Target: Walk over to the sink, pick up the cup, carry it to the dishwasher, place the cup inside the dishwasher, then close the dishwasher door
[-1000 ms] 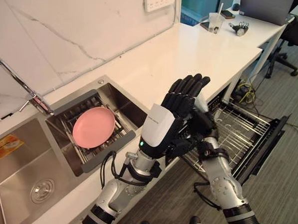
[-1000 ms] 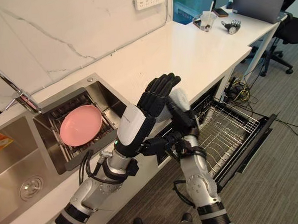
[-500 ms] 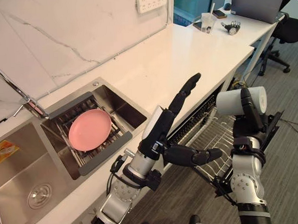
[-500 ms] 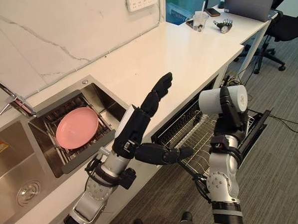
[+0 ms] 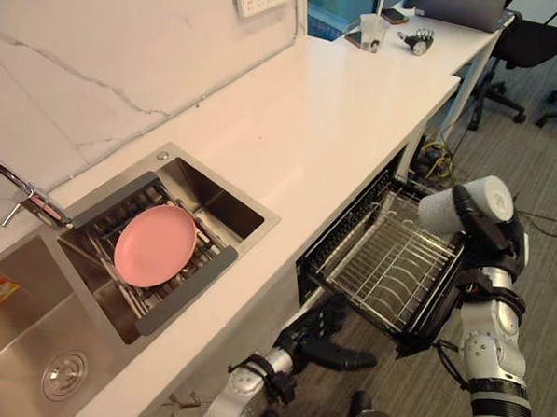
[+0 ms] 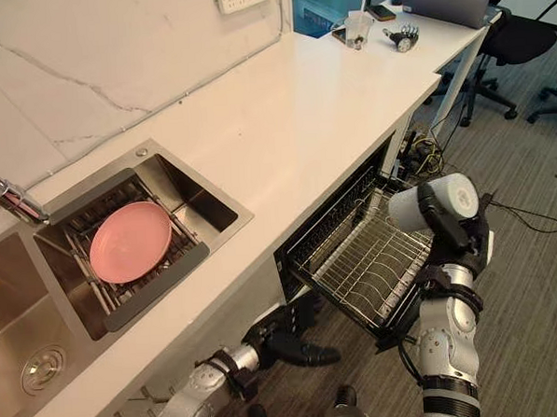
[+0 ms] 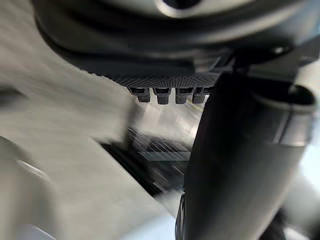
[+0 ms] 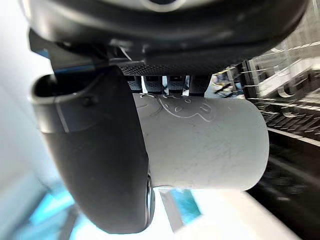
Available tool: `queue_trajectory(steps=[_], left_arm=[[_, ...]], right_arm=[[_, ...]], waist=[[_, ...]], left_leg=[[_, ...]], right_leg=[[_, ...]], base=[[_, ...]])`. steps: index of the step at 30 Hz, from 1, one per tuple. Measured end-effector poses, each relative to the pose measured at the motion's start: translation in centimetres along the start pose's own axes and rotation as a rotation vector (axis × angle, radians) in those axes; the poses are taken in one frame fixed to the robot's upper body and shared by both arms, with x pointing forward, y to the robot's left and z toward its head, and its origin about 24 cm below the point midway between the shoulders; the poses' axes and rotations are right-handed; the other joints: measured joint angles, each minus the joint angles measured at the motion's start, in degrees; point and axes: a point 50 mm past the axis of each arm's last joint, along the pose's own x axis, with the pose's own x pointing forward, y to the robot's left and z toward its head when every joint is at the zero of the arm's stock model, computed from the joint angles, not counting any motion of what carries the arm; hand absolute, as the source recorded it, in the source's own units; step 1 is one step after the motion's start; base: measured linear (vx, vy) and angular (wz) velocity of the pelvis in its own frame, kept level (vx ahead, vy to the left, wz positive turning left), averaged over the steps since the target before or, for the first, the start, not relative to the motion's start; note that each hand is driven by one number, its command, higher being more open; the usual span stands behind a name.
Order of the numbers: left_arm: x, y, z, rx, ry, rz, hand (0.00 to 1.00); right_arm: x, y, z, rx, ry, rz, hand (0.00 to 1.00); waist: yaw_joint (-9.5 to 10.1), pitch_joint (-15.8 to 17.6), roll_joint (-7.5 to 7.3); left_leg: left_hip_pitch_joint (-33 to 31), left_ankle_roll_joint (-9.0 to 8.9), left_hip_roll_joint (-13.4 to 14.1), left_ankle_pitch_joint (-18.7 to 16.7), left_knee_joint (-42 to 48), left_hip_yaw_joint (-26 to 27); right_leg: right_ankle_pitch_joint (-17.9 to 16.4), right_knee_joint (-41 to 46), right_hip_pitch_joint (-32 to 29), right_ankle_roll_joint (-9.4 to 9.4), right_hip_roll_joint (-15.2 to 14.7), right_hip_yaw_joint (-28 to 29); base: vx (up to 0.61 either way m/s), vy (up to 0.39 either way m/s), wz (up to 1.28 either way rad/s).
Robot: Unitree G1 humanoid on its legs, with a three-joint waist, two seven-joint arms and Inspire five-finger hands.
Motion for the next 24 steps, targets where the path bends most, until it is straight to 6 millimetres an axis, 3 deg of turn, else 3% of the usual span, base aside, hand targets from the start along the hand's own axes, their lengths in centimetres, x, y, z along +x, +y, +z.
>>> queue_trajectory(steps=[5, 10, 16, 20, 24], left_arm=[[-3.1, 4.6, -4.9, -0.012, 0.185, 0.334, 1.0], [-6.4, 7.7, -8.3, -0.088, 0.339, 0.536, 1.0], [-6.9, 8.7, -8.3, -0.191, 0.319, 0.619, 1.0], [-7.5, 8.9, -9.1, -0.29, 0.351, 0.658, 1.0], [-7.3, 9.0, -8.8, -0.402, 0.289, 0.654, 1.0]], right_arm=[[-0.3, 0.8, -2.7, -0.204, 0.109, 0.078, 0.0], [0.3, 0.9, -3.2, -0.388, 0.133, 0.101, 0.0], [3.2, 2.2, -1.2, -0.549, 0.063, 0.133, 0.0], [5.2, 1.4, 1.2, -0.661, 0.017, 0.088, 0.0], [6.3, -0.3, 2.2, -0.784, 0.049, 0.035, 0.0]], waist=[[0.52, 1.3, 0.0], [1.5, 4.5, 0.14], [1.93, 9.4, 1.86], [3.08, 13.0, 3.6], [4.34, 14.8, 4.19]], left_leg=[[0.3, -0.09, -0.1, 0.0, 0.0, -0.6], [-0.7, -0.09, -0.7, 0.7, 0.1, -2.4], [-4.0, 0.01, -1.3, 1.2, 1.6, -4.3], [-7.1, -0.34, -1.5, 1.2, 2.8, -5.1], [-9.5, 1.22, -1.6, 3.1, 2.7, -4.3]], right_leg=[[0.1, 0.0, 0.7, 0.13, -0.2, -0.7], [0.1, 0.4, 0.9, 0.35, -0.8, -2.8], [-0.2, 2.6, -1.2, 0.73, -2.1, -4.2], [-1.2, 5.9, -4.0, 0.89, -3.3, -5.1], [-1.7, 7.6, -6.1, 0.87, -4.4, -6.7]], base=[[-0.03, 0.008, 0.06], [-0.04, 0.016, 0.22], [-0.06, 0.039, 0.2], [-0.05, 0.029, 0.24], [-0.03, 0.036, 0.31]])
